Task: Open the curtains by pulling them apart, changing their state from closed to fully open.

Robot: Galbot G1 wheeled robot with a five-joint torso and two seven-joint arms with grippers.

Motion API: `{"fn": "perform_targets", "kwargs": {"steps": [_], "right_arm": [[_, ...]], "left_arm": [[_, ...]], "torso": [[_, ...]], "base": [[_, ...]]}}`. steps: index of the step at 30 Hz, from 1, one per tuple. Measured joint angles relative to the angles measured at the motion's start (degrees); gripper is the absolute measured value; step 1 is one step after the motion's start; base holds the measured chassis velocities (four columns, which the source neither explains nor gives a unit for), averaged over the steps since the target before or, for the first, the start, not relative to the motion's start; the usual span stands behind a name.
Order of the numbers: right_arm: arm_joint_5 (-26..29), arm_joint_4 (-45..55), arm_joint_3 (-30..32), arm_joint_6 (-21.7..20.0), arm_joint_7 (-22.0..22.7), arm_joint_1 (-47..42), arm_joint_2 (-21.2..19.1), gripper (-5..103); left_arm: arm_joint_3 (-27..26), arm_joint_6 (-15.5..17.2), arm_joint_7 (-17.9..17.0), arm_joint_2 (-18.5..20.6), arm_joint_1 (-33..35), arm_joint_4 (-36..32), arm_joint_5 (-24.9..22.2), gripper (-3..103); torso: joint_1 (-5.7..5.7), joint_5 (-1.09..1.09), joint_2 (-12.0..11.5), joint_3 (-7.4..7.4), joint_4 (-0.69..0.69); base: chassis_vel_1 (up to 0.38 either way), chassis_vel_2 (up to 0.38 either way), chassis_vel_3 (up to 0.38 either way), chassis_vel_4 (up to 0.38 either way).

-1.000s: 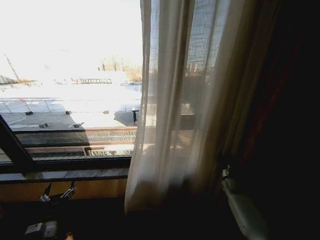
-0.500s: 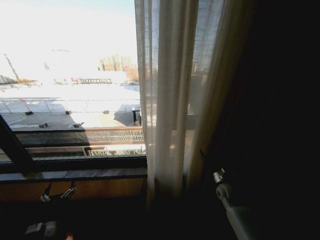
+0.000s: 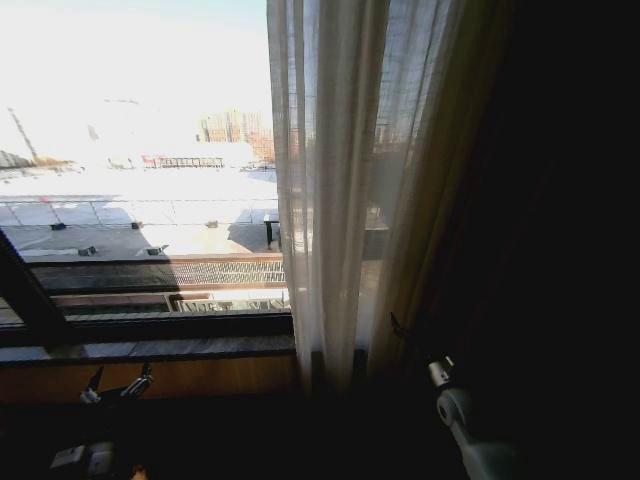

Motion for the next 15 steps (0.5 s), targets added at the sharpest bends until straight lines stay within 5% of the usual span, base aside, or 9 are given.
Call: {"fn": "perform_targets", "kwargs": {"steps": [15], "right_arm": [[-0.23, 1.36, 0.15, 0.31, -0.99, -1.33, -0.19, 100]], "left_arm": [[0.0, 0.0, 0.0, 0.0, 0.0, 0.0, 0.0, 100]], "torso": [[0.02, -0.01, 0.0, 0.01, 0.01]], "base": [[0.178, 0.172, -0.192, -0.174]]}}
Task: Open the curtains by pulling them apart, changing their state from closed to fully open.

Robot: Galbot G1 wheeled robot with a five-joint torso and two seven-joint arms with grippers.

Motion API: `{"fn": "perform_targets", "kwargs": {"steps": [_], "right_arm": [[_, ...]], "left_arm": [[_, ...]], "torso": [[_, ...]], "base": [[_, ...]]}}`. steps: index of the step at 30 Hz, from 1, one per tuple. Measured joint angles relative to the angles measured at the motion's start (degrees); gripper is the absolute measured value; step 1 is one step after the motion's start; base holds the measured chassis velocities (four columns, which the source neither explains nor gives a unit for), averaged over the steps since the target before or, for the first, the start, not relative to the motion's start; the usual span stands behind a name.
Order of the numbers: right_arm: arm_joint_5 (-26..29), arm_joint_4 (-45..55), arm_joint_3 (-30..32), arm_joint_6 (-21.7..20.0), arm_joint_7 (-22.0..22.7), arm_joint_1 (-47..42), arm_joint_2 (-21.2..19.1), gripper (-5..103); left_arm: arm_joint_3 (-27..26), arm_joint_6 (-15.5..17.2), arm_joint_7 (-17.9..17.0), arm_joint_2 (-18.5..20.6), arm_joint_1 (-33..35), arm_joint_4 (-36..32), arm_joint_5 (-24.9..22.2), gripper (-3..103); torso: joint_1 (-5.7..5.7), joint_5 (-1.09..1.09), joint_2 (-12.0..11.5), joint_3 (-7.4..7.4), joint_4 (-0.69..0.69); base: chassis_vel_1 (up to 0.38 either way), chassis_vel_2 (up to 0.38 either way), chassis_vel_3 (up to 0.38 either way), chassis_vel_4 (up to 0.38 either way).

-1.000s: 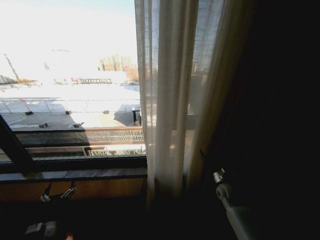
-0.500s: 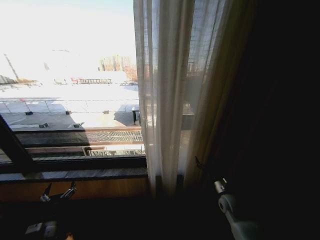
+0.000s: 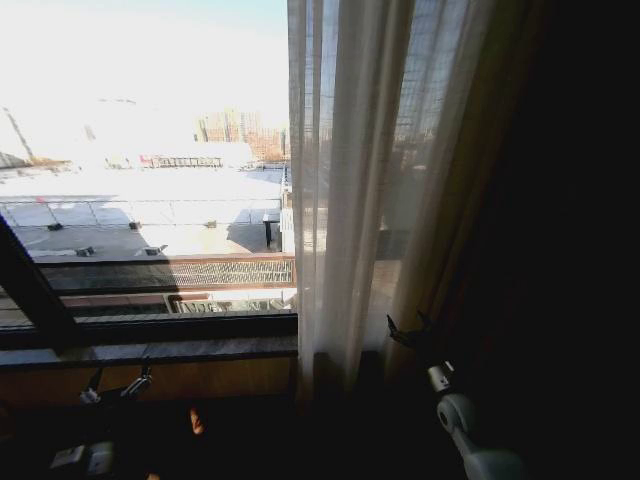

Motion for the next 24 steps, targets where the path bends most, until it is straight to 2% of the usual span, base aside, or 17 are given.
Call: {"fn": "perform_targets", "kwargs": {"steps": [2, 6, 8, 16, 24], "right_arm": [[0.03, 0.0, 0.02, 0.06, -0.14, -0.02, -0.12, 100], [0.31, 0.0, 0.02, 0.55, -0.32, -0.05, -0.36, 100], [0.41, -0.29, 0.01, 1.06, -0.83, -0.04, -0.45, 100], [1.04, -0.89, -0.14, 1.98, -1.65, 0.11, -0.6, 100], [-0.13, -2.36, -0.16, 3.36, -3.69, 0.33, -0.55, 100]], "left_arm": [[0.0, 0.0, 0.0, 0.0, 0.0, 0.0, 0.0, 100], [0.0, 0.0, 0.0, 0.0, 0.0, 0.0, 0.0, 100], [-0.01, 0.0, 0.0, 0.0, 0.0, 0.0, 0.0, 100], [-0.03, 0.0, -0.01, 0.01, 0.0, 0.0, 0.0, 100], [-0.03, 0.0, -0.03, 0.0, 0.01, 0.0, 0.0, 100]], "torso": [[-0.01, 0.06, 0.0, 0.0, 0.0], [-0.01, -0.02, 0.01, -0.01, -0.01], [-0.01, 0.04, 0.0, 0.0, 0.0], [-0.02, -0.01, 0.01, -0.01, 0.01], [-0.02, 0.02, 0.0, 0.0, 0.02]], "base": [[0.312, 0.301, -0.332, -0.262], [0.337, 0.276, -0.361, -0.258], [0.407, 0.299, -0.402, -0.289], [0.324, 0.303, -0.344, -0.272], [0.076, 0.05, -0.042, -0.079]]}}
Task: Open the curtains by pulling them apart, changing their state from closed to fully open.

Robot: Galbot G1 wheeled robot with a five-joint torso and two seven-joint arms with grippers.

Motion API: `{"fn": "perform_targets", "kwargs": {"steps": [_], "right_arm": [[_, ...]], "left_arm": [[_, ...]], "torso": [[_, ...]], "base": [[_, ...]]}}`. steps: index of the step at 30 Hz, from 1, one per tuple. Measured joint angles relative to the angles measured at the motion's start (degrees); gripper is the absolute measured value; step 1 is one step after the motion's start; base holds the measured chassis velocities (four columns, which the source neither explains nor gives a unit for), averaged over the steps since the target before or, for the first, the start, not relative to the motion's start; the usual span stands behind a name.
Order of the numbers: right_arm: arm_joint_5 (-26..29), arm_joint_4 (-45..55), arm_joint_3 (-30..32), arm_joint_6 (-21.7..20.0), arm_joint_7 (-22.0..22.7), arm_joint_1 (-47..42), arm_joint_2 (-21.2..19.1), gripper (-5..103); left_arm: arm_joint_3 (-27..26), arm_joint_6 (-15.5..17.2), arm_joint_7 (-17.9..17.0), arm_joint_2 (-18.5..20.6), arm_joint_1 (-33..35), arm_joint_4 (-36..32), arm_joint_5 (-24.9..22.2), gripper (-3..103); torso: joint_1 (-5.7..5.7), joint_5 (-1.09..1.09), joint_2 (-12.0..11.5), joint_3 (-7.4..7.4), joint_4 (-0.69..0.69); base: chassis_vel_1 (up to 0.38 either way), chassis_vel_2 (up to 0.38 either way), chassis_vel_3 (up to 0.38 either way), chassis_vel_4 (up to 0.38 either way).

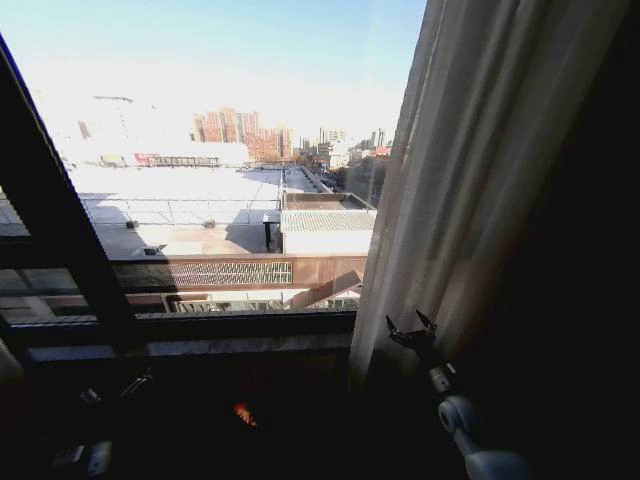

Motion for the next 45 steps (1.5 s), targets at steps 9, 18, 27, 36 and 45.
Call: {"fn": "perform_targets", "kwargs": {"steps": [9, 18, 27, 36, 45], "right_arm": [[-0.41, -1.81, -1.02, 0.97, -3.64, 1.78, 0.76, 100], [-0.9, -1.54, -2.15, 0.25, -1.26, 3.18, 1.34, 100], [-2.85, -3.78, -2.32, -0.44, 3.9, 5.39, 0.8, 100], [-2.89, -8.67, -5.79, -1.35, 5.02, 10.83, 1.38, 100], [-4.75, -15.05, -9.94, -0.9, 5.96, 16.01, 3.42, 100]], "left_arm": [[0.05, 0.0, 0.04, -0.01, -0.01, 0.0, 0.0, 100], [0.02, 0.0, 0.02, 0.0, 0.0, 0.0, 0.0, 100], [0.03, 0.0, 0.03, 0.0, -0.01, -0.01, 0.0, 100], [0.03, 0.0, 0.02, 0.0, 0.0, -0.01, 0.0, 100], [0.03, 0.0, 0.03, 0.0, -0.01, 0.0, 0.0, 100]], "torso": [[0.01, -0.02, -0.01, 0.0, -0.03], [-0.01, -0.02, 0.01, -0.01, -0.03], [0.02, 0.0, -0.02, 0.0, -0.03], [-0.03, -0.02, 0.01, -0.01, -0.02], [0.01, 0.0, -0.01, 0.0, -0.02]], "base": [[-0.055, -0.004, 0.051, 0.014], [-0.101, 0.122, 0.09, -0.101], [-0.072, 0.05, 0.069, -0.036], [0.0, 0.0, 0.0, 0.0], [0.0, 0.0, 0.0, 0.0]]}}
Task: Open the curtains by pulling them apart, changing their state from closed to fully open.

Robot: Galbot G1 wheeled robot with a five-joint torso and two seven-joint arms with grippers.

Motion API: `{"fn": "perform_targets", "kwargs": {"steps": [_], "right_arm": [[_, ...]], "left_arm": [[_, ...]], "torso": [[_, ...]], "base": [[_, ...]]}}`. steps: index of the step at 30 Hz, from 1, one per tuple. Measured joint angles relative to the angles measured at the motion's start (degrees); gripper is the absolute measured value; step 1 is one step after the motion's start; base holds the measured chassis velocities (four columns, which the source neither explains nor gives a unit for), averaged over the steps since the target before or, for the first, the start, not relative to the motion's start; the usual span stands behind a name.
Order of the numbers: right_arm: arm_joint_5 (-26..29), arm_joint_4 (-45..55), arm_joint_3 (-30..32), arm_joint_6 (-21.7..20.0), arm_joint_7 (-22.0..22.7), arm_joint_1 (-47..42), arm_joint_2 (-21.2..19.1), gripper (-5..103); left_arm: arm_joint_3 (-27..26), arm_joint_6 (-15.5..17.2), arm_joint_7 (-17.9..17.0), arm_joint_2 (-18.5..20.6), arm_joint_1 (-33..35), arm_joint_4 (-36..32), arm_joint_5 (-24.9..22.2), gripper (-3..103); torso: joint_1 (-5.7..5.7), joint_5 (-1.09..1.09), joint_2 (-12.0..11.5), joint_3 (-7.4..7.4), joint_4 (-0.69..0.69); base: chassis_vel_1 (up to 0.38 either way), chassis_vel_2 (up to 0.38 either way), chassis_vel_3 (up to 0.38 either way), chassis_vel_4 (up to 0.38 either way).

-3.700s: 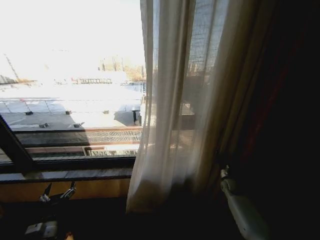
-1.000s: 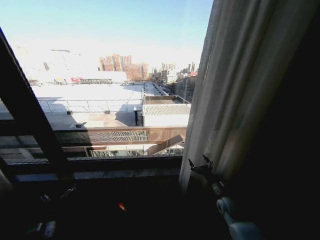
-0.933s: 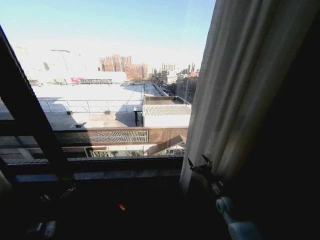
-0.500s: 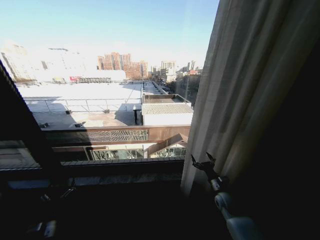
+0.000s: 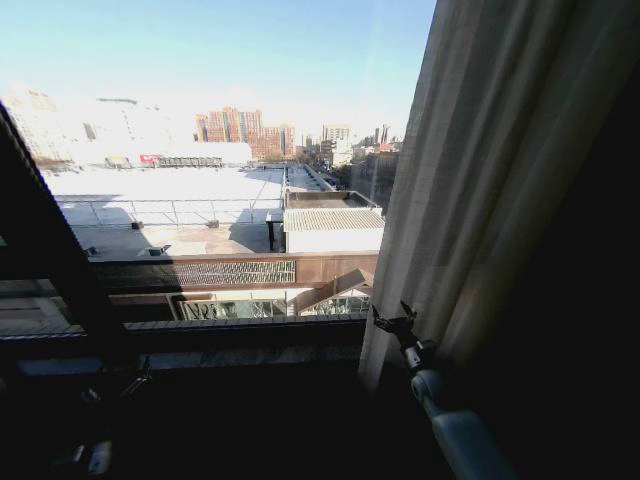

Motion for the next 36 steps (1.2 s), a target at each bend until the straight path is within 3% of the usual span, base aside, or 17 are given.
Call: {"fn": "perform_targets", "kwargs": {"steps": [2, 6, 10, 12, 15, 19, 26, 29, 30, 36], "right_arm": [[-0.87, -2.06, -0.36, 1.17, -0.71, 1.19, 0.28, 101], [-1.42, -3.31, -0.57, 1.97, -1.16, 2.1, 0.51, 93], [-1.37, -4.0, -0.66, 2.41, -1.14, 2.82, 0.52, 71], [-1.3, -4.11, -0.66, 2.5, -1.13, 2.94, 0.52, 71], [-1.0, -4.26, -0.65, 2.58, -1.12, 3.0, 0.54, 54], [0.01, -4.33, -0.58, 2.78, -1.32, 2.98, 0.64, 43], [3.25, -4.77, 0.18, 5.31, -6.39, 2.59, 1.07, 16], [3.32, -4.73, 0.47, 5.61, -7.62, 2.22, 1.08, 10], [3.03, -4.58, 0.83, 6.07, -9.04, 1.78, 0.98, 2], [4.1, -4.58, 1.88, 7.01, -11.19, 1.09, 0.45, 0]], "left_arm": [[0.0, 0.0, 0.0, 0.0, 0.0, 0.0, 0.0, 100], [0.0, 0.0, 0.0, 0.0, 0.0, 0.0, 0.0, 100], [0.0, 0.0, 0.0, 0.0, 0.0, 0.0, 0.0, 100], [0.0, 0.0, 0.0, 0.0, 0.0, 0.0, 0.0, 100], [0.0, 0.0, 0.0, 0.0, 0.0, 0.0, 0.0, 100], [0.0, 0.0, 0.0, 0.0, 0.0, 0.0, 0.0, 100], [0.0, 0.0, 0.0, 0.0, 0.0, 0.0, 0.0, 100], [0.0, 0.0, 0.0, 0.0, 0.0, 0.0, 0.0, 100], [0.0, 0.0, 0.0, 0.0, 0.0, 0.0, 0.0, 100], [0.0, 0.0, 0.0, 0.0, 0.0, 0.0, 0.0, 100]], "torso": [[0.0, -0.02, 0.01, 0.0, 0.0], [0.0, -0.01, 0.0, 0.0, 0.0], [0.0, -0.01, 0.0, 0.0, -0.01], [0.0, -0.01, 0.0, 0.0, -0.01], [0.0, -0.01, 0.0, 0.0, 0.0], [0.0, -0.01, 0.0, 0.0, -0.01], [0.0, -0.01, 0.0, 0.0, 0.0], [0.0, 0.0, 0.0, -0.01, 0.0], [0.0, 0.0, 0.0, 0.0, 0.0], [0.0, 0.0, 0.0, 0.0, -0.01]], "base": [[0.0, 0.0, 0.0, 0.0], [0.0, 0.0, 0.0, 0.0], [0.0, 0.0, 0.0, 0.0], [0.0, 0.0, 0.0, 0.0], [0.0, 0.0, 0.0, 0.0], [0.0, 0.0, 0.0, 0.0], [0.0, 0.0, 0.0, 0.0], [0.0, 0.0, 0.0, 0.0], [0.0, 0.0, 0.0, 0.0], [0.0, 0.0, 0.0, 0.0]]}}
